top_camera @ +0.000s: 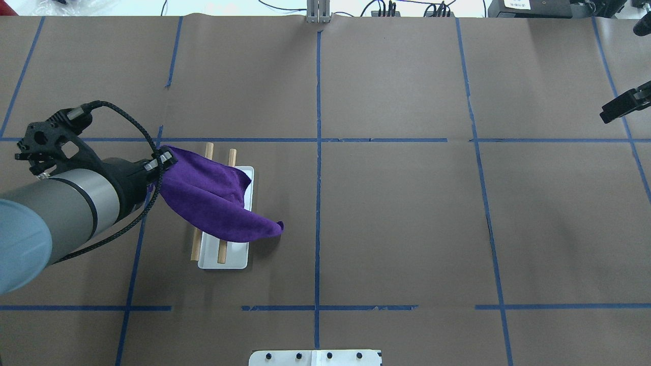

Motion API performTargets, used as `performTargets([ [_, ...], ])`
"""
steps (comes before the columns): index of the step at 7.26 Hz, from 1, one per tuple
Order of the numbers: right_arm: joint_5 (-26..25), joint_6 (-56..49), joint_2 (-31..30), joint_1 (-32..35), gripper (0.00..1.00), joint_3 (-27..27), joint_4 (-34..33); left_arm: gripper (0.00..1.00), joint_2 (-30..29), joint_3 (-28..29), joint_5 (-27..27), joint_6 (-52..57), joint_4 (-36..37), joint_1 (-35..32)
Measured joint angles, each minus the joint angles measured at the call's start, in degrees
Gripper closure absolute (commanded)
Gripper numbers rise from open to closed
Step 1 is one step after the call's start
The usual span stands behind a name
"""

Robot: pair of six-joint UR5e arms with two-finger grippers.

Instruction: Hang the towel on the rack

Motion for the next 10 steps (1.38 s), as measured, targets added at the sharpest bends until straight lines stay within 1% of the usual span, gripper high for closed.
performTargets([
  [2, 0.2, 0.1, -0.1, 0.3, 0.0, 0.0, 0.0, 1.0, 4.9, 1.7, 2.1, 1.8, -0.3, -0.9],
  [3, 0.2, 0.1, -0.1, 0.4, 0.0, -0.1, 0.0, 0.85, 5.8, 3.6, 3.0, 2.1, -0.3, -0.9],
  [4, 0.3, 0.2, -0.2, 0.4, 0.0, 0.0, 0.1, 0.01, 6.2, 5.7, 3.7, 2.3, -0.4, -0.8],
  [5, 1.0, 0.3, -0.2, 0.7, 0.0, 0.0, 0.1, 0.0, 6.4, 7.3, 4.4, 2.3, -0.5, -0.8],
  [7, 3.1, 0.4, -0.5, 1.7, 0.0, -0.2, 0.1, 0.0, 6.4, 8.3, 5.7, 3.9, -0.9, -0.9],
  [9, 3.5, 0.8, -0.3, 2.1, 0.0, -1.1, 0.9, 0.0, 6.7, 8.0, 5.4, 12.5, -1.0, -1.3],
  [10, 3.4, 0.7, -0.1, 2.1, 0.0, -1.8, 2.5, 0.0, 6.8, 7.9, 4.4, 17.8, -1.1, -2.6],
])
